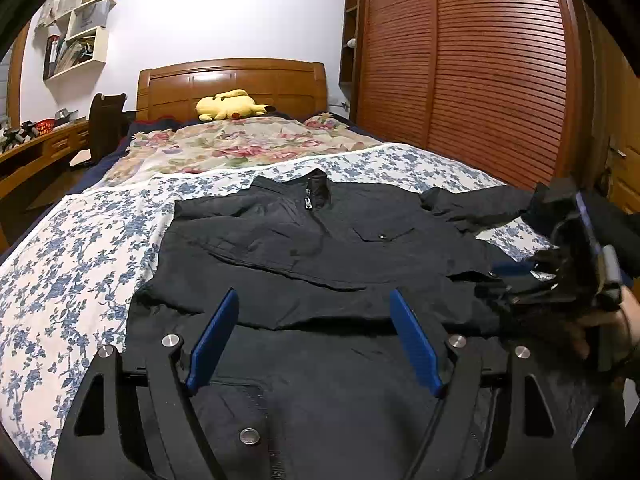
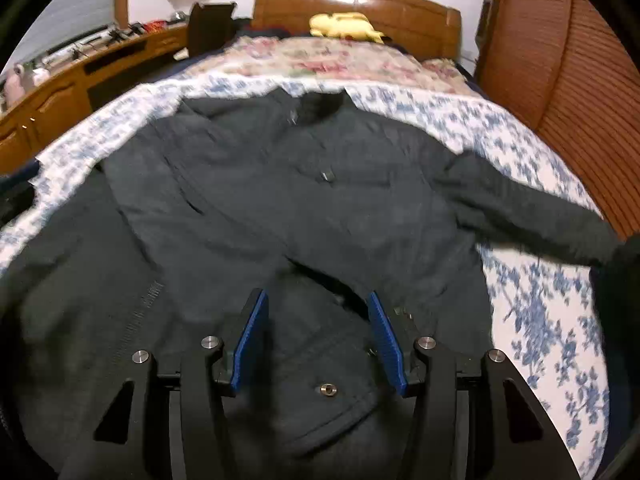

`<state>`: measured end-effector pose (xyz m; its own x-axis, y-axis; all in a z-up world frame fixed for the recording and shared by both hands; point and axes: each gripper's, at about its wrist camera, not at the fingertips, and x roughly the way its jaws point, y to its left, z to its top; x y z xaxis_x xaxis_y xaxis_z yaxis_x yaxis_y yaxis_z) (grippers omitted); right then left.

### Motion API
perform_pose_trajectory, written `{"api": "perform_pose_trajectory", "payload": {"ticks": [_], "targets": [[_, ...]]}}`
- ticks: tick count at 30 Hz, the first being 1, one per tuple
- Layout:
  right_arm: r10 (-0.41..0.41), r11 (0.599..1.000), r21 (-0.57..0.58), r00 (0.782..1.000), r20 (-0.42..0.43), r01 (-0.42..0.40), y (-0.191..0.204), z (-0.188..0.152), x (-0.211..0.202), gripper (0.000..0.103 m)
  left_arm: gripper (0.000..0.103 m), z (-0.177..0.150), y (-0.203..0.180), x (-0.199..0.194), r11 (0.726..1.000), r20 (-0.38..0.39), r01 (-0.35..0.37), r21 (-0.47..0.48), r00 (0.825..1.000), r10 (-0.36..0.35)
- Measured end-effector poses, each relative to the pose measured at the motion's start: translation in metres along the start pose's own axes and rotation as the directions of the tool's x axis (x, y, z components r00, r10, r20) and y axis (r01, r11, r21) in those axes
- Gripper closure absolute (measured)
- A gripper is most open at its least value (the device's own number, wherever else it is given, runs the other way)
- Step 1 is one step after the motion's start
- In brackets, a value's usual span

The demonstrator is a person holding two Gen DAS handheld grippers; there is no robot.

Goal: Fold large clothes

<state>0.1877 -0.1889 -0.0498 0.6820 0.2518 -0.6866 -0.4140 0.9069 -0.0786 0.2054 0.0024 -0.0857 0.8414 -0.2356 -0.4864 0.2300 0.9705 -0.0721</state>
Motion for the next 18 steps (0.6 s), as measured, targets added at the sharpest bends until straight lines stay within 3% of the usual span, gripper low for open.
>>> {"api": "perform_pose_trajectory", "payload": {"ticks": [7, 13, 18], "targets": [[0.031, 0.999, 0.044, 0.998, -0.045, -0.029, -0.007, -0.007, 0.025, 0.047, 0.024, -0.003, -0.004, 0.005, 1.000, -0.012, 0.007, 0.008, 1.000, -0.007], [0.064, 0.997, 0.049, 0.998, -0.026, -0.063, -0.021, 0.010, 0.005, 0.047, 0.024, -0.005, -0.005, 0.009, 1.000, -0.024, 0.005, 0.011, 1.000, -0.005], [-0.013, 0.999, 0.041, 1.000, 0.017, 0.012, -0.057, 0.036, -0.011, 0.038, 0.024, -0.005, -0.007, 0.012, 1.000, -0.027, 0.008, 0.013, 1.000, -0.008]]}}
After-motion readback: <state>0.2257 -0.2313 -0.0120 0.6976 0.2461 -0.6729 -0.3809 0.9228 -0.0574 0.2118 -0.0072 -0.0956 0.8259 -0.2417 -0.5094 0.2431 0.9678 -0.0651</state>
